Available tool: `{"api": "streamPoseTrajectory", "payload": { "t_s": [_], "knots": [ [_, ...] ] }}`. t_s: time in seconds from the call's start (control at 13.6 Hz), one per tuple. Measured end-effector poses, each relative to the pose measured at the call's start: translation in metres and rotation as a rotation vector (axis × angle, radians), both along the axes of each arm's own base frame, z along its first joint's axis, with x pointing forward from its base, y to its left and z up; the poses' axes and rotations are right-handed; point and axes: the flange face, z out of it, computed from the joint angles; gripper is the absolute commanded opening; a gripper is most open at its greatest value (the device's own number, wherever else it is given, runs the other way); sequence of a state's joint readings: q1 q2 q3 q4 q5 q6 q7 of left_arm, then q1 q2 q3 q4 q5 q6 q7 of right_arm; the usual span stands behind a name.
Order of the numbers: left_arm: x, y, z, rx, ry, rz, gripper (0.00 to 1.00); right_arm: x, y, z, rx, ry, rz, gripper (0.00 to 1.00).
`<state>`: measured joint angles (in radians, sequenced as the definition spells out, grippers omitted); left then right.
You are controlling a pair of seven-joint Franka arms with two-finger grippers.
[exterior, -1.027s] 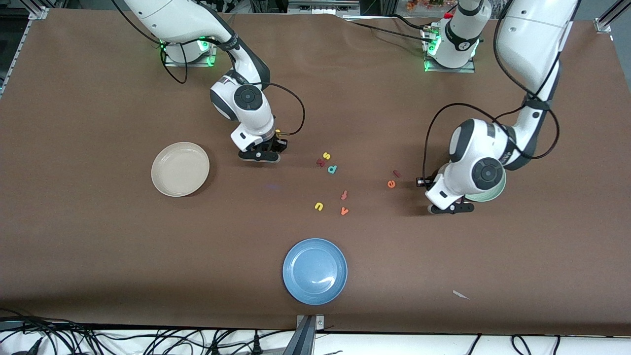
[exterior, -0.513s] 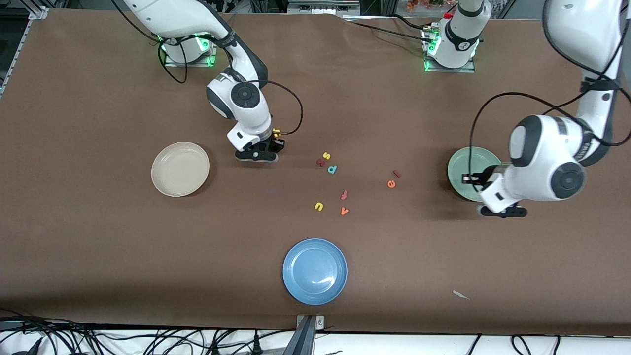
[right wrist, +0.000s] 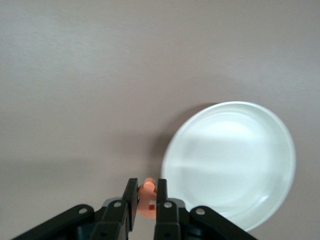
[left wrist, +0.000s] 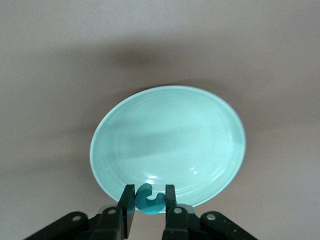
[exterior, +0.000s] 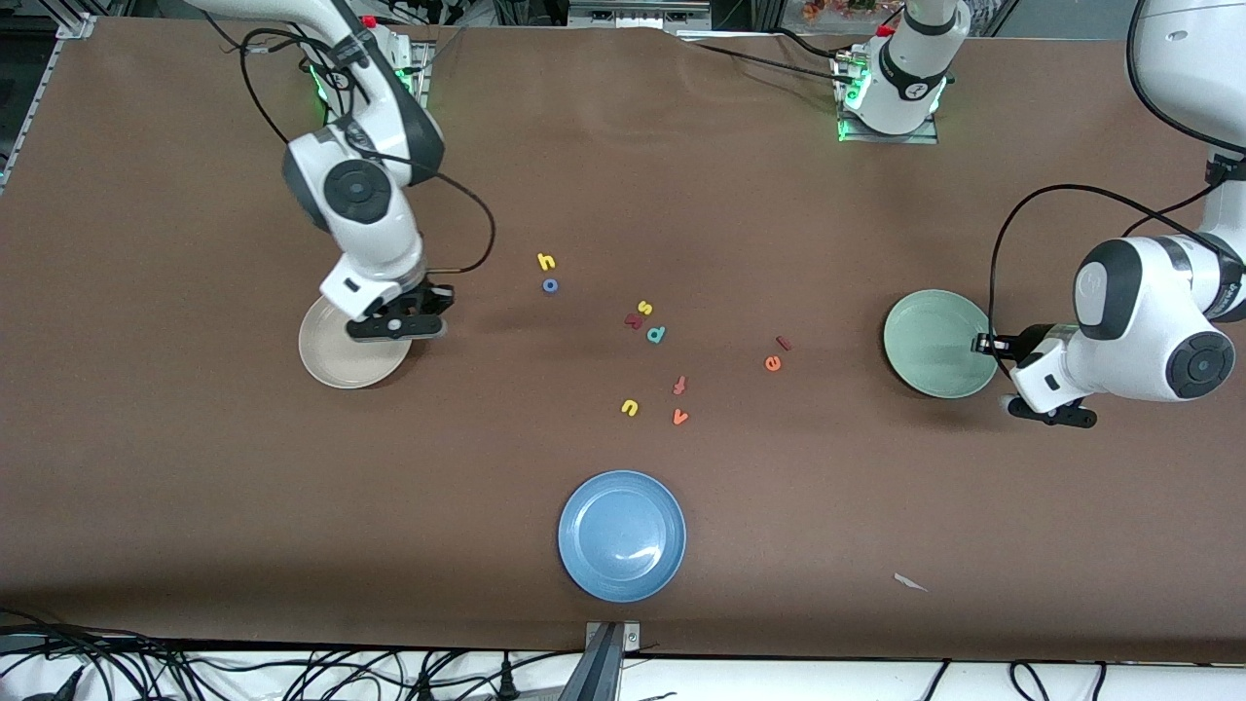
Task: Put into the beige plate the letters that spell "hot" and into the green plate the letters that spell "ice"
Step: 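Release the c onto the green plate while the right gripper releases the t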
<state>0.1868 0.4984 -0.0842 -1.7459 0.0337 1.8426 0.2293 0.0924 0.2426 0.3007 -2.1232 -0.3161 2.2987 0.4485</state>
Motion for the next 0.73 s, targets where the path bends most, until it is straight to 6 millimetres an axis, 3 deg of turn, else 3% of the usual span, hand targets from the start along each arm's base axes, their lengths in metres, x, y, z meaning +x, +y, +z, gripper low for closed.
{"api": "streamPoseTrajectory", "payload": {
  "t_s": [0.07, 0.15, 0.22, 0.29, 0.37, 0.44, 0.51, 0.73],
  "knots": [
    [-0.003, 0.006, -0.009, 0.009, 0.017, -0.008, 0.13, 0.004, -0.015, 0.002, -0.005, 0.012, 0.019, 0.09],
    [-0.005, 0.008, -0.019, 0.012, 0.034, -0.016, 0.15, 0.008, -0.029, 0.004, -0.007, 0.023, 0.039, 0.21],
    [-0.007, 0.008, -0.030, 0.011, 0.050, -0.020, 0.27, 0.010, -0.040, 0.003, -0.010, 0.035, 0.053, 0.53],
    [-0.008, 0.007, -0.041, 0.008, 0.064, -0.022, 0.43, 0.010, -0.051, 0.000, -0.013, 0.049, 0.059, 0.74],
    [-0.009, 0.007, -0.051, 0.005, 0.073, -0.023, 0.56, 0.008, -0.062, -0.005, -0.016, 0.064, 0.058, 0.87],
    [-0.009, 0.006, -0.059, 0.003, 0.078, -0.024, 0.95, 0.006, -0.069, -0.010, -0.018, 0.077, 0.055, 0.90],
    [-0.010, 0.006, -0.062, 0.002, 0.080, -0.024, 1.00, 0.004, -0.073, -0.014, -0.019, 0.086, 0.052, 0.93],
    [-0.003, -0.001, -0.052, -0.001, 0.057, -0.035, 1.00, 0.002, -0.072, -0.014, 0.008, 0.095, 0.027, 0.94]
  ]
}}
